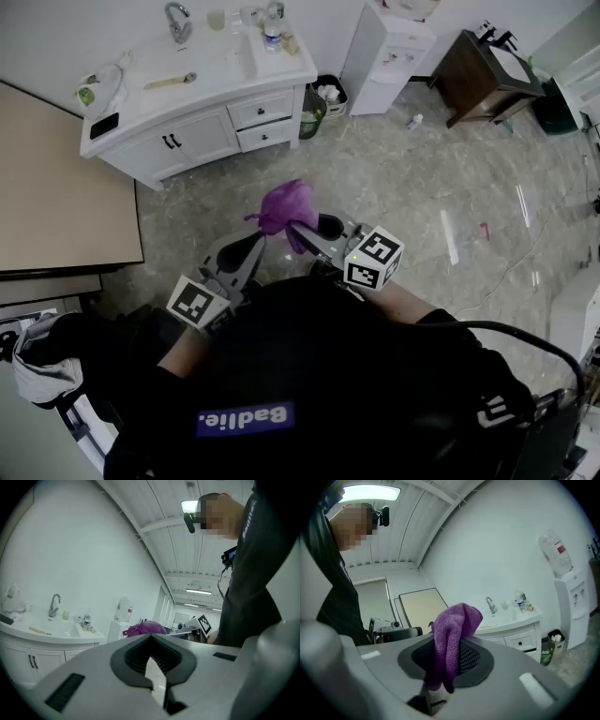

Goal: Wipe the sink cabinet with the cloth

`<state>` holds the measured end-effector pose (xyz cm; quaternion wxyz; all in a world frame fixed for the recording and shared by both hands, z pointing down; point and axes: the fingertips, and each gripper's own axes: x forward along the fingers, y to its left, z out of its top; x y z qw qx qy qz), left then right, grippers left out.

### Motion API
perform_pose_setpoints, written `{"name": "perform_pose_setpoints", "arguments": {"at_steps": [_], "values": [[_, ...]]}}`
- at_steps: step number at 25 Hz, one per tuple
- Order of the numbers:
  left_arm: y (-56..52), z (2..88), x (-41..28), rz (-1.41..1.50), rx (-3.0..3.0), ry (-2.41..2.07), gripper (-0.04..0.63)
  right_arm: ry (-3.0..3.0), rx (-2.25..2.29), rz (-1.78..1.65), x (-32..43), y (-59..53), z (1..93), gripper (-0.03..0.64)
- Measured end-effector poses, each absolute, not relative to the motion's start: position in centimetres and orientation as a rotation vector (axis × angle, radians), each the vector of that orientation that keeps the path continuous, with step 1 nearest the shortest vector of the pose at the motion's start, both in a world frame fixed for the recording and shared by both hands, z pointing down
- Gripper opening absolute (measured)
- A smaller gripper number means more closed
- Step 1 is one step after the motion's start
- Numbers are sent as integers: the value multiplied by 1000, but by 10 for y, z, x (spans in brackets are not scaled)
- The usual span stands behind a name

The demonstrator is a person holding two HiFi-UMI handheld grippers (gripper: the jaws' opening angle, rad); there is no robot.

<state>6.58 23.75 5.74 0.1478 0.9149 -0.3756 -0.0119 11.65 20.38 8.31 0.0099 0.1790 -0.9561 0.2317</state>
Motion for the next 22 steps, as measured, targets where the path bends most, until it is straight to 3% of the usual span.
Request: {"name": "perform_pose_setpoints", "arguments": {"at_steps": [22], "values": [[223,56,74,-50,2633,-1138,5,-2987,557,752,132,184,79,77]]}}
